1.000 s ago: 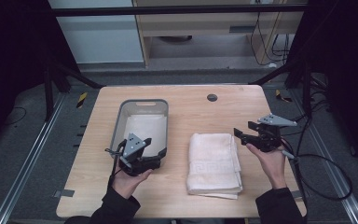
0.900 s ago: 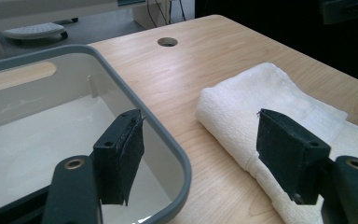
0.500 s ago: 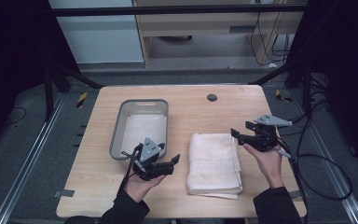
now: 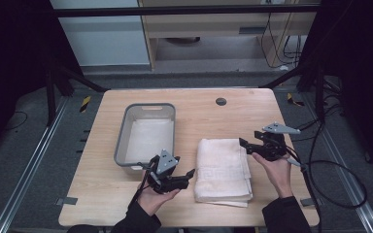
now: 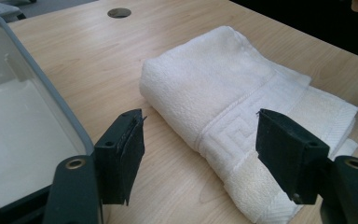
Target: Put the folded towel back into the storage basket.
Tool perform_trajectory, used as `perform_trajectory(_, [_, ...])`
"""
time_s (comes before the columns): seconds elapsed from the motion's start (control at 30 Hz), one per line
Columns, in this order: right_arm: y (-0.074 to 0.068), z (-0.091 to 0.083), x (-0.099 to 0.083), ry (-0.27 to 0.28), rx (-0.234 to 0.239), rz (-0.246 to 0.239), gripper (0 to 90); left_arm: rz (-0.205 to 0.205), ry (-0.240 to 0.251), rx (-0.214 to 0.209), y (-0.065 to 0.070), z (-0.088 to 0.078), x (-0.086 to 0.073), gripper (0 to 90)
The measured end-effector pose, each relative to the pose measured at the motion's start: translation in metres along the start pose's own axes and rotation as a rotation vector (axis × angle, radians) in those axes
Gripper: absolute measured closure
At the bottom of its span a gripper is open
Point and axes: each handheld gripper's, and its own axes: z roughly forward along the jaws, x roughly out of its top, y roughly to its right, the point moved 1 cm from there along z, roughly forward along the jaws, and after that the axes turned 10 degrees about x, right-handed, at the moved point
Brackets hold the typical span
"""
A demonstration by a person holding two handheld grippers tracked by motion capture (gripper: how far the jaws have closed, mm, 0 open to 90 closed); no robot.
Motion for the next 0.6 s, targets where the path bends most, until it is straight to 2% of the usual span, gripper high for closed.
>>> perform_trajectory(0.03, [0.0, 0.002, -0.003, -0.016, 0.003, 0.011, 29.9, 0.004, -0.005, -0.007, 0.003, 0.001, -0.002, 32.3])
perform_trajectory(0.27, [0.003, 0.006, -0.011, -0.039, 0.002, 0.021, 29.8, 0.021, -0.031, -0.031, 0.014, 0.008, -0.008, 32.7])
perform_trajectory(0.6, [0.008, 0.015, -0.021, -0.072, -0.004, 0.043, 29.5, 0.03, -0.074, -0.048, 0.022, 0.02, -0.017, 32.6])
